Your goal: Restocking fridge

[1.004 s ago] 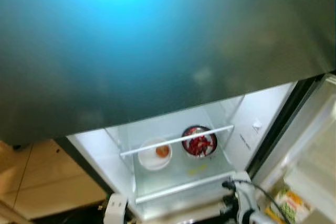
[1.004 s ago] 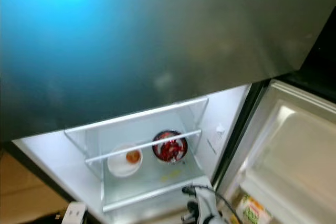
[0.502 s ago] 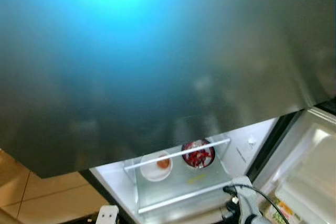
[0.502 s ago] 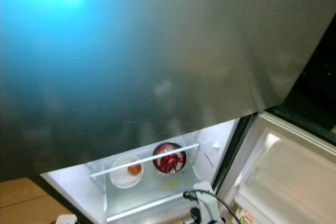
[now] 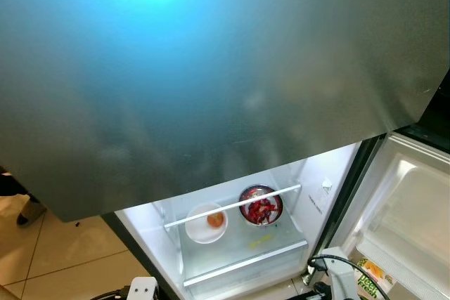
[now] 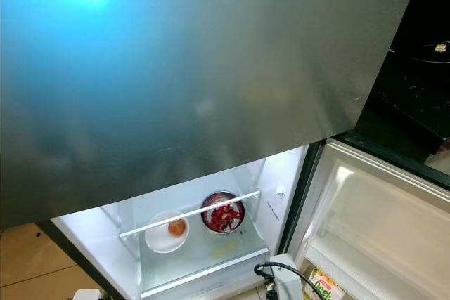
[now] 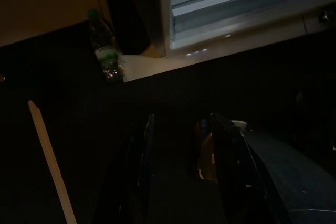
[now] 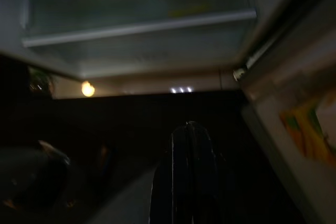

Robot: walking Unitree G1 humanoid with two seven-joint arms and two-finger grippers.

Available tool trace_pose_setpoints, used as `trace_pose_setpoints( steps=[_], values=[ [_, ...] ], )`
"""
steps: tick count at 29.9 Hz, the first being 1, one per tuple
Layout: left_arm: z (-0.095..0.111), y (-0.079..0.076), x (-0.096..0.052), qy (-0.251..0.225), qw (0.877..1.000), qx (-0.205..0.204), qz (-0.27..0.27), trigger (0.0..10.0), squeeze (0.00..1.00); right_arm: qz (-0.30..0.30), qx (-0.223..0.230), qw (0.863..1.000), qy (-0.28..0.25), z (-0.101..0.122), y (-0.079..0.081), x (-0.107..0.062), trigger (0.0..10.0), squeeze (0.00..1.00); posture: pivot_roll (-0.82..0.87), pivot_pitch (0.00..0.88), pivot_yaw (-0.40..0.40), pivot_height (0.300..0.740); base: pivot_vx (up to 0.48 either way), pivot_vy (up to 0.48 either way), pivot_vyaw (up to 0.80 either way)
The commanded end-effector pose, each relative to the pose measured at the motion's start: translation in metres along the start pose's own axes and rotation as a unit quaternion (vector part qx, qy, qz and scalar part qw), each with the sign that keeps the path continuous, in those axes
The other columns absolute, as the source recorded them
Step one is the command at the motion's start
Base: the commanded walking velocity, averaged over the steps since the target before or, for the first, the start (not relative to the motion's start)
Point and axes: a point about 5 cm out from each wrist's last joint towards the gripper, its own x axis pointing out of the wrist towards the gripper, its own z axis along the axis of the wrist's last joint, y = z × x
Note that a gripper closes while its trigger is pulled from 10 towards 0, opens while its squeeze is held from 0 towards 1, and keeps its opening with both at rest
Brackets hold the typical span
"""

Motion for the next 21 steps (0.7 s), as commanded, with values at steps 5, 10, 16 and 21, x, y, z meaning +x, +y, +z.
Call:
trace_pose_setpoints(
  steps=[5, 10, 16, 21],
  values=[
    [-0.008, -0.005, -0.001, 0.021, 1.000, 0.006, -0.002, 10.0, 0.00, -0.030, 0.002, 0.998, 0.047, -0.027, -0.009, -0.006, 10.0, 0.00, -0.01, 0.023, 0.030, 0.740, 0.000, 0.000, 0.00],
    [-0.010, -0.007, 0.000, 0.026, 1.000, 0.009, -0.003, 10.0, 0.00, -0.039, 0.005, 0.998, 0.056, -0.033, -0.014, -0.009, 10.0, 0.00, -0.02, 0.022, 0.030, 0.740, -0.146, 0.000, 0.00],
    [-0.011, -0.007, -0.001, 0.029, 1.000, 0.010, -0.002, 10.0, 0.00, -0.045, 0.004, 0.997, 0.057, -0.033, -0.016, -0.010, 10.0, 0.00, -0.02, 0.026, 0.031, 0.740, -0.266, 0.000, 0.00],
    [-0.014, -0.007, -0.001, 0.033, 0.999, 0.013, -0.002, 10.0, 0.00, -0.046, -0.009, 0.997, 0.062, -0.034, -0.016, -0.010, 10.0, 0.00, -0.02, 0.028, 0.032, 0.740, -0.294, 0.000, 0.00]
  ],
)
